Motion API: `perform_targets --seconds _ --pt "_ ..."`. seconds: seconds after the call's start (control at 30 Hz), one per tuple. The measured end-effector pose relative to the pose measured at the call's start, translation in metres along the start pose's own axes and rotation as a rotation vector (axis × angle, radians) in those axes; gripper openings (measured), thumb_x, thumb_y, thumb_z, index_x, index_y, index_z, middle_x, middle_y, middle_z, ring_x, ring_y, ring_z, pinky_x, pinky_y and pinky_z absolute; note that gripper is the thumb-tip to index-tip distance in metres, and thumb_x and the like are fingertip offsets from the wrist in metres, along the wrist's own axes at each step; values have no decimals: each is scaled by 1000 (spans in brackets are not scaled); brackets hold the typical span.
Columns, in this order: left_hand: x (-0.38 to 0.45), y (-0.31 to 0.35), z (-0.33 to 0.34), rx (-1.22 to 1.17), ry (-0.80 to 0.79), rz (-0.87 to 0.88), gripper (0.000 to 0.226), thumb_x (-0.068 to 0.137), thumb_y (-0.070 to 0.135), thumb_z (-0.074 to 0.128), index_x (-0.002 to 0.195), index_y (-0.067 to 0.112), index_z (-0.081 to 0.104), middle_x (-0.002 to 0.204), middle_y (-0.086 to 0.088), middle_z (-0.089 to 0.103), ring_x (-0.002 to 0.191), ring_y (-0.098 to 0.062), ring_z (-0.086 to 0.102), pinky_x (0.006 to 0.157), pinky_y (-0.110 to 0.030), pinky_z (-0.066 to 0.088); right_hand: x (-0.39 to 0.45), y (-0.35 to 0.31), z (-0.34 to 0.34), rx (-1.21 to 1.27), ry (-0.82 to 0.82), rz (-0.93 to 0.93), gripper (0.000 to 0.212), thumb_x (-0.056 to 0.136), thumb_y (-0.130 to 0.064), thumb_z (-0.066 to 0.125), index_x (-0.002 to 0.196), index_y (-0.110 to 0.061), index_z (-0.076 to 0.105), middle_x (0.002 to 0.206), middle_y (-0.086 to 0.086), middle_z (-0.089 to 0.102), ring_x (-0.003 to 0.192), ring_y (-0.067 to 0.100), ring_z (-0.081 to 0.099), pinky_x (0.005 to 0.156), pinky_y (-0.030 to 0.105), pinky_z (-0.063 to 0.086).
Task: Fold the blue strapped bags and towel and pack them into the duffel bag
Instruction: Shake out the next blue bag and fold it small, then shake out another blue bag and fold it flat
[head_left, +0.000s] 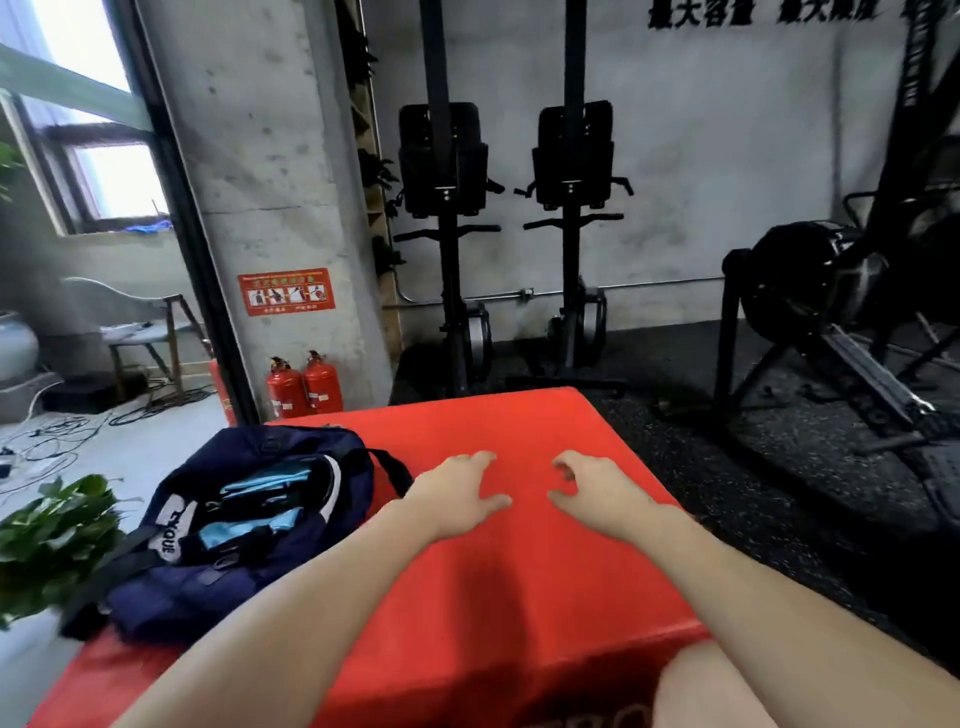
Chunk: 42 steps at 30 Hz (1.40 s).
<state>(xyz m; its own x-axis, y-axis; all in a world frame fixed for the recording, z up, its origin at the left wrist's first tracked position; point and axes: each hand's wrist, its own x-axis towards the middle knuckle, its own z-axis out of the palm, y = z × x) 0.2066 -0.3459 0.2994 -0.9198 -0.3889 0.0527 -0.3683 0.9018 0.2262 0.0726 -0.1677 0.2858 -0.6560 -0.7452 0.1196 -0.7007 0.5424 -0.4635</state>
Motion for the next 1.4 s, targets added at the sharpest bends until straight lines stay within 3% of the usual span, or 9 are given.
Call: perform_targets --seconds 0.33,0.5,0.63,0.87,1.07,1.2,1.4 --pt "31 230 101 56 -152 326 72 88 55 63 149 26 37 147 -4 51 136 -26 46 105 -42 44 -123 192 -66 -47 36 290 44 83 -39 68 122 -21 61 107 -4 67 103 19 64 89 33 52" --pt "41 310 174 67 -265 434 69 88 51 64 147 24 40 141 -6 55 131 -27 51 102 -42 47 -176 280 -60 -45 9 469 36 81 -40 66 114 -25 63 103 -5 70 102 20 66 88 34 53" --pt "52 351 232 90 -373 449 65 88 48 63 144 23 42 139 -9 55 129 -30 52 101 -44 48 -207 342 -38 -35 -70 604 41 82 -42 65 119 -26 61 108 -3 69 106 23 64 89 35 52" --pt "72 378 322 124 -519 425 57 85 48 62 133 22 49 133 -8 59 122 -32 58 95 -43 49 -230 415 23 -2 -210 726 46 91 -41 61 131 -21 56 123 2 68 120 24 59 93 33 48" --pt "99 381 392 175 -613 413 53 92 42 59 138 19 45 139 -9 54 125 -33 55 95 -41 46 -223 458 72 36 -249 830 44 96 -41 55 132 -17 52 121 7 63 113 29 59 87 36 51" --pt "119 381 433 200 -662 374 56 91 42 61 139 20 43 136 -10 56 121 -35 58 94 -41 48 -213 484 100 17 -251 869 41 98 -39 52 130 -13 50 118 9 63 105 31 61 72 34 46" --pt "132 384 484 222 -695 395 59 93 41 60 143 18 40 133 -12 56 119 -35 58 92 -43 48 -201 524 135 40 -251 979 44 100 -40 51 132 -13 41 111 9 60 94 31 60 67 34 40"
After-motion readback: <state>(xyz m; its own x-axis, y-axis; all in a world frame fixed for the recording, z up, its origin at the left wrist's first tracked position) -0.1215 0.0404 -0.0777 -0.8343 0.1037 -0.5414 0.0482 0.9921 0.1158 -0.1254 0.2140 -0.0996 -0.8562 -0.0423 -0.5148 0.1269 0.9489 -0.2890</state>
